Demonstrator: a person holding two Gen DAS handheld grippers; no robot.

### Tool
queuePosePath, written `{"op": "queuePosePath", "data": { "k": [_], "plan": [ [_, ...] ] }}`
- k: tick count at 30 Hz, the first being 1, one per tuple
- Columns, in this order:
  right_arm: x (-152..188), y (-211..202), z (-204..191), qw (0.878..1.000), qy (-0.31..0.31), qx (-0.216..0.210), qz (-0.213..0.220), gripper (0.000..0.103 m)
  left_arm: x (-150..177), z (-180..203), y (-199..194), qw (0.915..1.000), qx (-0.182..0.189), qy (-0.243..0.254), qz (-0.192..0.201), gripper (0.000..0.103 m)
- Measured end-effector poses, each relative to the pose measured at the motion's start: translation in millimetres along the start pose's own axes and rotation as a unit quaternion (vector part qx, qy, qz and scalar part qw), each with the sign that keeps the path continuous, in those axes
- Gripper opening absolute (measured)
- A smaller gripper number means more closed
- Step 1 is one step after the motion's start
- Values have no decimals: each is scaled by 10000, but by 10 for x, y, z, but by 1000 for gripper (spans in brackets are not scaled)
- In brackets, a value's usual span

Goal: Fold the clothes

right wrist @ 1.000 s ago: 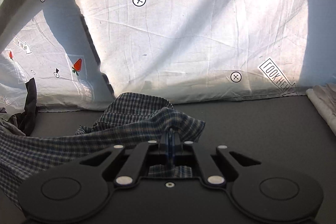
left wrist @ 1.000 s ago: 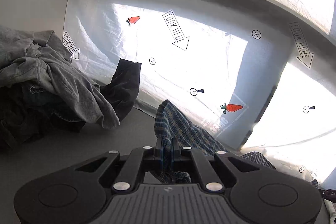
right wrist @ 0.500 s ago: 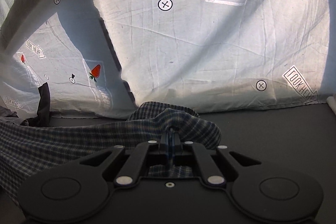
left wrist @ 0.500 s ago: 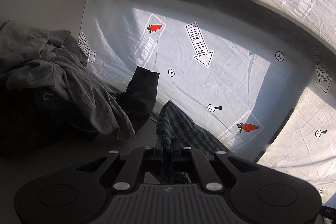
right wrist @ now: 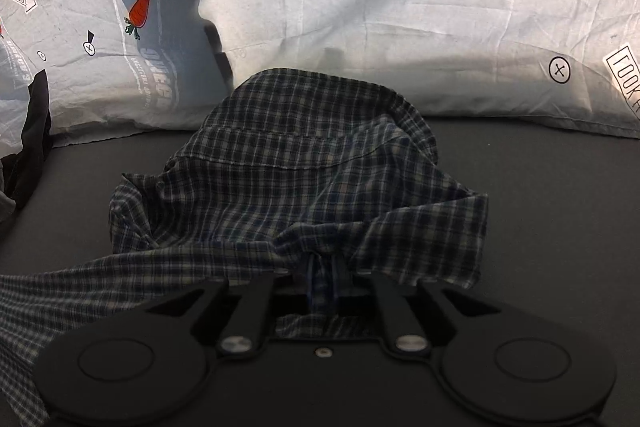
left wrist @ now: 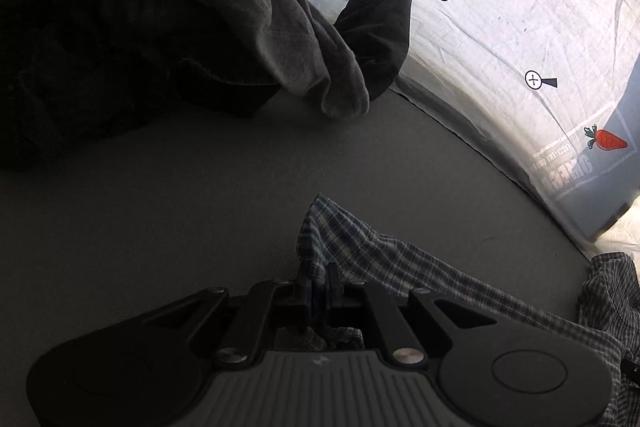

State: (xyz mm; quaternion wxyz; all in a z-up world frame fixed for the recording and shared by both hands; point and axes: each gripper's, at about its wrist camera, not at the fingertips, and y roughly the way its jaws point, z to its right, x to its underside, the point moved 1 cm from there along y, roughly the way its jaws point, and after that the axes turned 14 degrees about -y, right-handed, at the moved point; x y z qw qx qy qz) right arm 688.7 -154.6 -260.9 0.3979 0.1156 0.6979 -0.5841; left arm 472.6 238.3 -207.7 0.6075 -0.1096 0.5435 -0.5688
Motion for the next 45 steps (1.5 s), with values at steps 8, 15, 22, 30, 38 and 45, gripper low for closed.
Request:
{"op": "queuePosePath", "data": {
  "k": [8,15,22,30,38,45],
  "plan": [
    [-12,-412,200,9998,121,43,172,52,79,-108,-61,9995,-299,-50,-84,28],
    [725,-1139,384,9952,801,-562,32,51,387,-327,-632,9986,168,-388,-319,38],
    [1646,-1671,382,9799,1593,-1178,-242,44,1302,-258,-1286,9861,848,433,-1363,39],
    [2342,-2173,411,9413,2799,-1887,-26,39,1988,-265,-1771,9644,1437,878,-2039,36],
    [2639,-2434,421,9284,3168,-1943,-25,39,2054,-674,-1841,9616,1551,-270,-2248,22],
    [2323,-2456,273,9683,2249,-1085,-38,42,1746,-729,-1706,9702,1274,-326,-2035,24]
  ]
}}
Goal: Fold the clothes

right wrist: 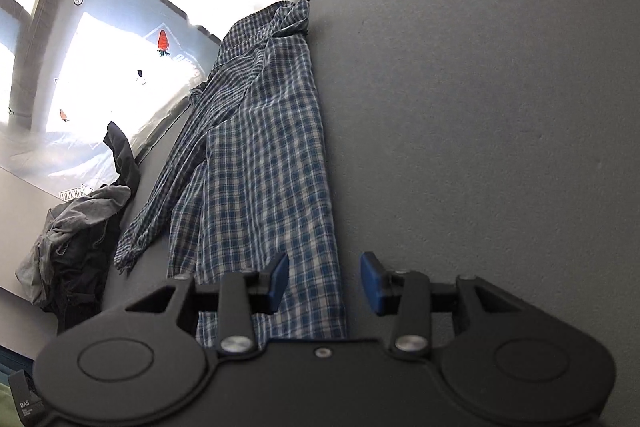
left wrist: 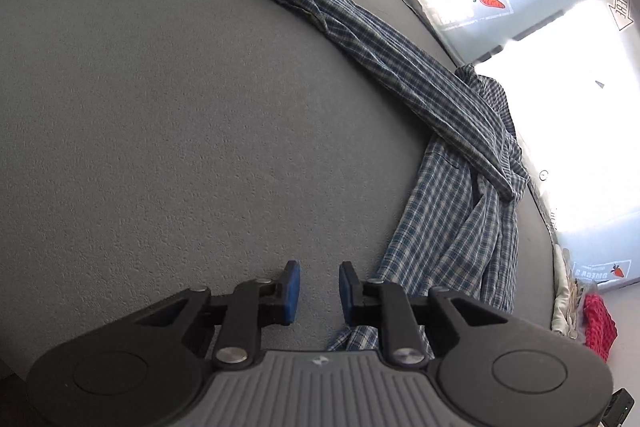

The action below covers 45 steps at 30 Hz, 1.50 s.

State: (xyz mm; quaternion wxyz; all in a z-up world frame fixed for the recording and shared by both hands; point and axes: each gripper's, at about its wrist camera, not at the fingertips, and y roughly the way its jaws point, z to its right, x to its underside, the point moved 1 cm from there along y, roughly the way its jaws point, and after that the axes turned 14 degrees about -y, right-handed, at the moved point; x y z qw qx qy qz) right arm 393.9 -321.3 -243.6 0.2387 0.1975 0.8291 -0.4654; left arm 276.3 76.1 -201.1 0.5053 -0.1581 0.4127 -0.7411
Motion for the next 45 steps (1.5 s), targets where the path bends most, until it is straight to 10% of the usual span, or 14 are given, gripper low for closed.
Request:
{"op": "queuePosePath", "data": {
  "k": [11,18,21,28,31,34,38,45],
  "plan": [
    [-511,652,-403,9862,-803,1423,272,66,-1163,95,323,9960,-491,379,636,40],
    [-701,1108,-644,9638,-1309,2275,468,103,-1808,163,582,9890,-535,759,1148,68],
    [-630,1255,-783,9448,-1744,2719,552,103,-1985,164,700,9889,-222,596,1343,84],
    [-576,1237,-778,9418,-1675,2784,863,103,-2116,282,926,9816,-57,564,1822,99],
    [-574,1240,-777,9417,-1674,2785,869,103,-2091,413,1010,9742,-494,974,1977,78],
    [-562,1239,-784,9417,-1674,2786,874,103,-2153,389,1014,9813,-333,685,1767,7],
    [-557,1233,-788,9421,-1669,2773,883,103,-2121,401,884,9833,135,64,1814,6],
    [-549,1213,-781,9440,-1653,2710,904,103,-1557,1019,624,9818,1082,689,1399,5]
  ]
}}
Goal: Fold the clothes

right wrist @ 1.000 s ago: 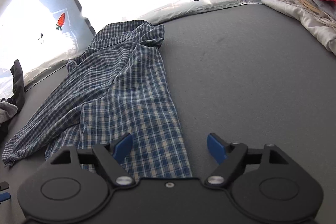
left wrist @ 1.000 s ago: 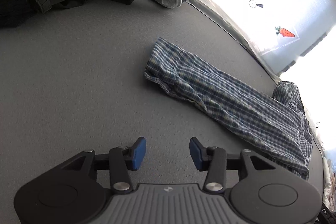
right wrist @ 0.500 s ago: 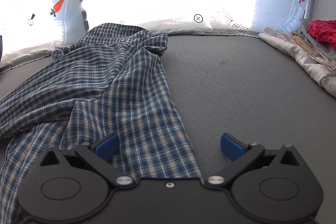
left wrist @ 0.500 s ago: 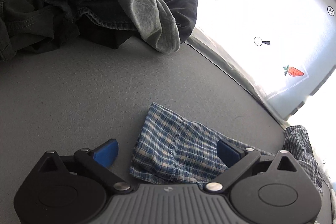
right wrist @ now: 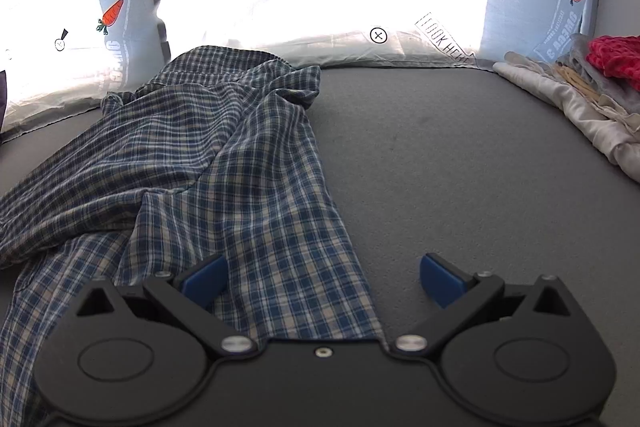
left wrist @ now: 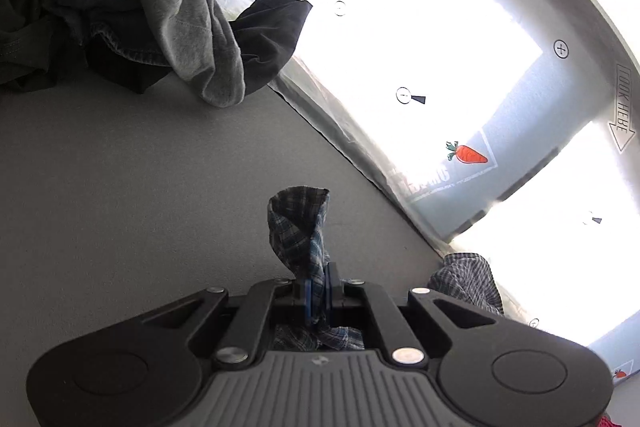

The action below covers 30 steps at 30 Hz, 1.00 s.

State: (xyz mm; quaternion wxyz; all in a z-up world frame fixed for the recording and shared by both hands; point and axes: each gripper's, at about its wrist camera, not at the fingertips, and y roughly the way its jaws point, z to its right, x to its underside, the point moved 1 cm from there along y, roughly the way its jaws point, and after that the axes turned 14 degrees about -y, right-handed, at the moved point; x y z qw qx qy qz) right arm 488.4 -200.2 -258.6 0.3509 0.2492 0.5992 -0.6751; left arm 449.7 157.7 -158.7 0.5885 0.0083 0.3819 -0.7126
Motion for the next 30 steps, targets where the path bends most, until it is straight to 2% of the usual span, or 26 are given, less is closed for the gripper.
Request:
{"op": "queuePosePath", "data": {
  "k": [3,5,8,10,12,14,17,20,24,25,27,28,29,30],
  "plan": [
    [6,-11,24,10000,-6,-92,21,103,375,367,-44,9964,360,563,-524,6],
    [14,-22,41,9998,-53,-178,28,103,676,502,-32,9909,455,831,-957,6],
    [37,-68,88,9988,-223,-440,16,103,1137,570,58,9808,356,1069,-1593,10],
    [63,-124,132,9971,-348,-678,-23,103,1411,544,131,9715,160,1259,-2003,11],
    [87,-197,188,9947,-403,-935,-107,103,1637,503,173,9629,-17,1423,-2294,25],
    [110,-284,271,9913,-313,-1256,-226,103,1744,479,126,9623,-44,1476,-2285,31],
    [141,-402,441,9821,291,-1830,-335,102,1721,437,39,9673,8,1185,-2245,41],
    [135,-480,561,9688,874,-2301,-300,84,1640,393,-70,9734,-40,945,-2086,51],
    [19,-524,620,9530,1316,-2724,-133,56,1547,268,-186,9787,-196,716,-1913,56],
    [-13,-521,630,9468,1462,-2863,-107,52,1538,213,-184,9787,-254,637,-1936,57],
    [-65,-490,632,9302,1792,-3203,-84,48,1531,114,-162,9774,-383,522,-2014,57],
    [-88,-470,630,9204,1962,-3381,-78,41,1534,84,-146,9764,-444,527,-2045,57],
    [-119,-456,619,9148,2067,-3470,-64,36,1536,55,-129,9755,-505,531,-2076,57],
    [-158,-448,598,9145,2098,-3459,-44,35,1539,26,-112,9744,-566,535,-2107,57]
  ]
}}
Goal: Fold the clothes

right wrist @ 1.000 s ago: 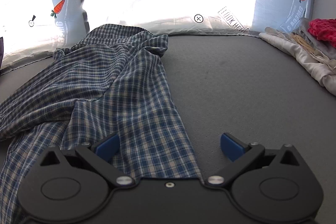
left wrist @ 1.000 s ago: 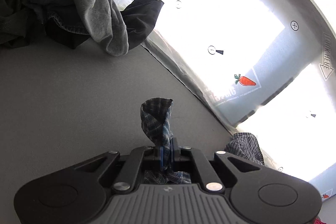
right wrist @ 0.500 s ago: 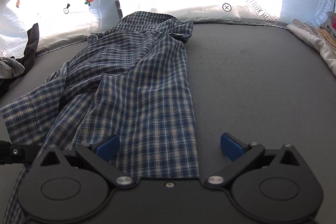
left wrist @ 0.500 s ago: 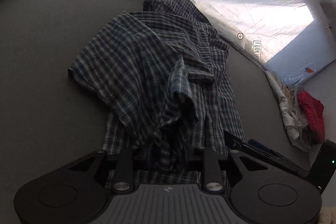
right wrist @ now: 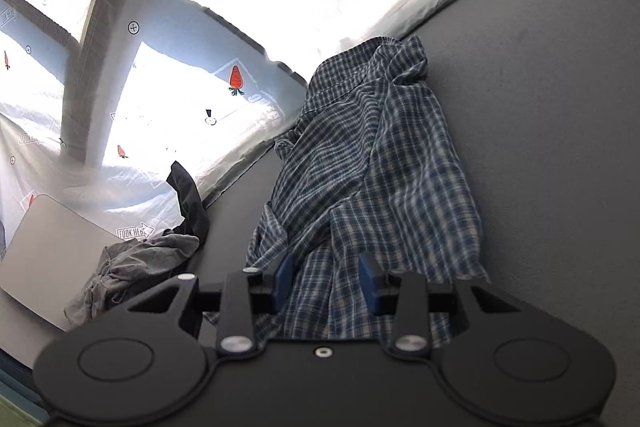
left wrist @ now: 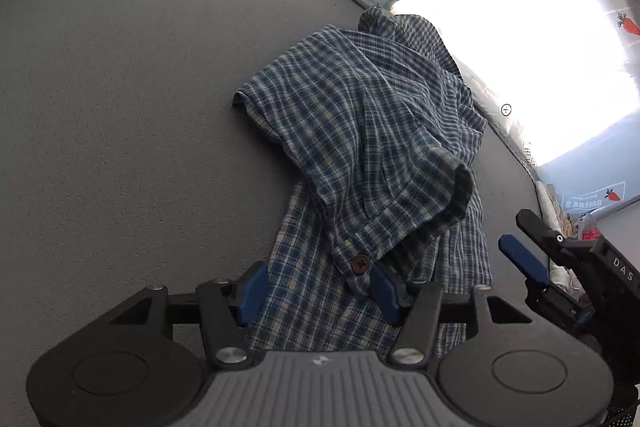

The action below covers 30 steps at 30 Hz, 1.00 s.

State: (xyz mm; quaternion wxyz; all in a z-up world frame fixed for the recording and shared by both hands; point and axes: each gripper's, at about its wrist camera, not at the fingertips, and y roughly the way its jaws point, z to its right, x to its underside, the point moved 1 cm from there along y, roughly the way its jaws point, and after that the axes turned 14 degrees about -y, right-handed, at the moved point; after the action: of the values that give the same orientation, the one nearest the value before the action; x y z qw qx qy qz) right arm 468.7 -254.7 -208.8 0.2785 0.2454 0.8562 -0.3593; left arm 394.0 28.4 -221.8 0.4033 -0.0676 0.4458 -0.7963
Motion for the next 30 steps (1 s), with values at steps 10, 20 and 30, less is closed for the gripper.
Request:
{"op": "queuePosePath", "data": {
  "k": [10,20,30],
  "plan": [
    [-51,376,-222,9960,322,-728,-401,52,-115,-43,99,9974,527,-354,-347,93],
    [104,577,-239,9958,17,-370,-838,15,-144,-97,109,9938,826,-579,-461,102],
    [140,273,-171,9966,125,-470,-661,7,-107,-155,58,9915,894,-881,-330,103]
  ]
}}
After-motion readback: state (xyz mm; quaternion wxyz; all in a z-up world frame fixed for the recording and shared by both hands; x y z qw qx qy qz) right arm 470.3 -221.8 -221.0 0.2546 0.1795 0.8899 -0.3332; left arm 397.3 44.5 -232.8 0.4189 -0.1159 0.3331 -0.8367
